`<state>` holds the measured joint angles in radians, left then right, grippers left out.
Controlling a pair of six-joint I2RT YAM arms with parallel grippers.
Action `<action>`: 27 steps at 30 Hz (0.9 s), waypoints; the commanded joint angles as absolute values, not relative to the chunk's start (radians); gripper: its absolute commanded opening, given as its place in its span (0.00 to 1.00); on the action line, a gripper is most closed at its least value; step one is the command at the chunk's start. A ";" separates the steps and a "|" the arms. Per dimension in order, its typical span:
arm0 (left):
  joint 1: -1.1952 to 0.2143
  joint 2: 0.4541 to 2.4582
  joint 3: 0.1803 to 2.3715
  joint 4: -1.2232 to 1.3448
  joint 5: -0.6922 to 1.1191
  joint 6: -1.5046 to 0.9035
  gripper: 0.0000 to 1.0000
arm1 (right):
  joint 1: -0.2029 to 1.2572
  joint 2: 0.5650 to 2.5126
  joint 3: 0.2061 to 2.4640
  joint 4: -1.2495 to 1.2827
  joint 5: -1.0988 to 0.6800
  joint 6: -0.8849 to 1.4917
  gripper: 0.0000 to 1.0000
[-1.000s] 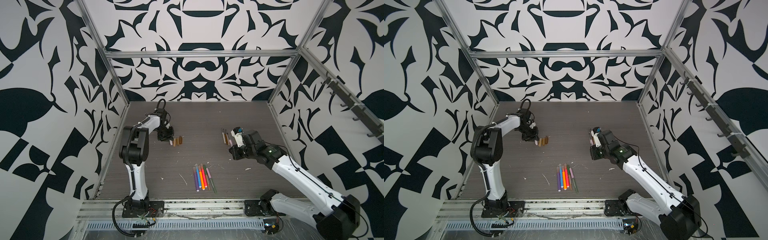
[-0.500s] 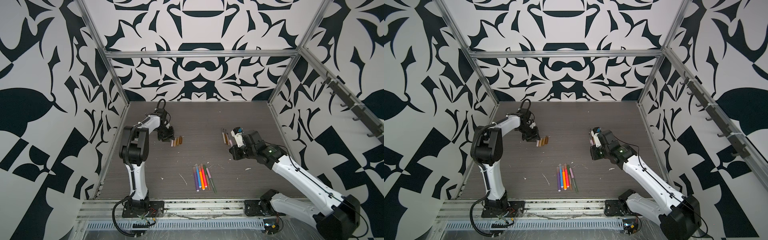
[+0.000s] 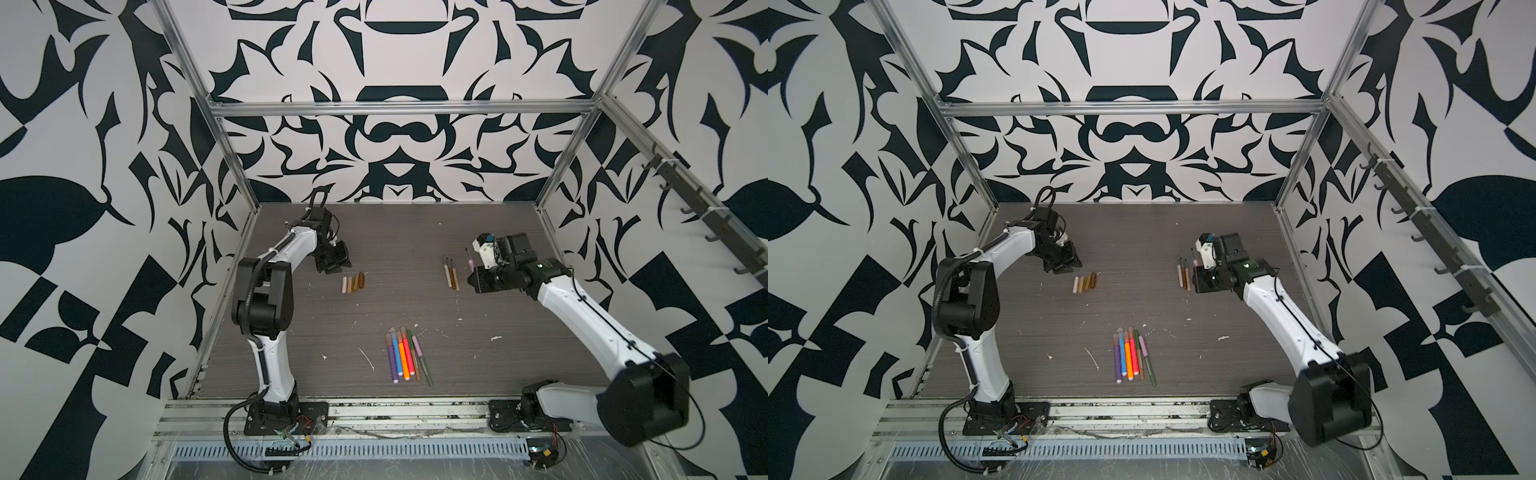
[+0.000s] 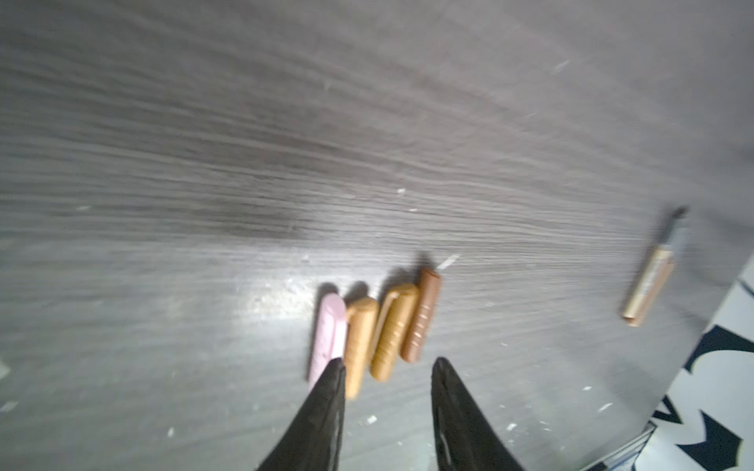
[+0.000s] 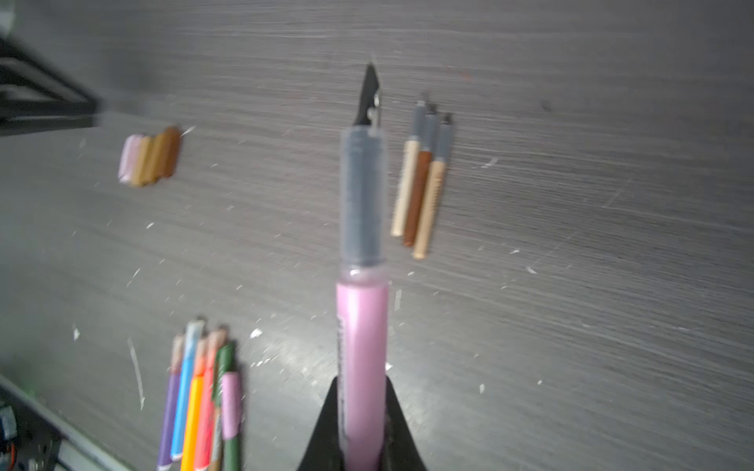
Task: Remove pen caps from pens
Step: Place the pen cap at the center of the table, then place the pen at the middle-right of the table.
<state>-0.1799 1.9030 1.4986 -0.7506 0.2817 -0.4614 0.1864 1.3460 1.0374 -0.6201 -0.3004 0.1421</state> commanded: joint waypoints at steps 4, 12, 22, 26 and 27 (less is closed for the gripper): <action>-0.184 1.707 1.446 -0.649 0.325 -0.596 0.40 | 0.104 1.582 1.168 -0.543 -0.441 0.062 0.00; -0.183 1.599 1.364 -0.613 0.355 -0.637 0.40 | 0.041 1.772 1.249 -0.509 -0.533 0.021 0.00; -0.178 1.525 1.280 -0.631 0.361 -0.628 0.40 | 0.040 1.815 1.150 -0.432 -0.567 0.092 0.00; -0.175 1.505 1.260 -0.635 0.361 -0.628 0.40 | 0.039 1.825 1.132 -0.407 -0.548 0.126 0.00; -0.175 1.503 1.258 -0.636 0.360 -0.627 0.40 | 0.039 1.832 1.135 -0.408 -0.548 0.131 0.00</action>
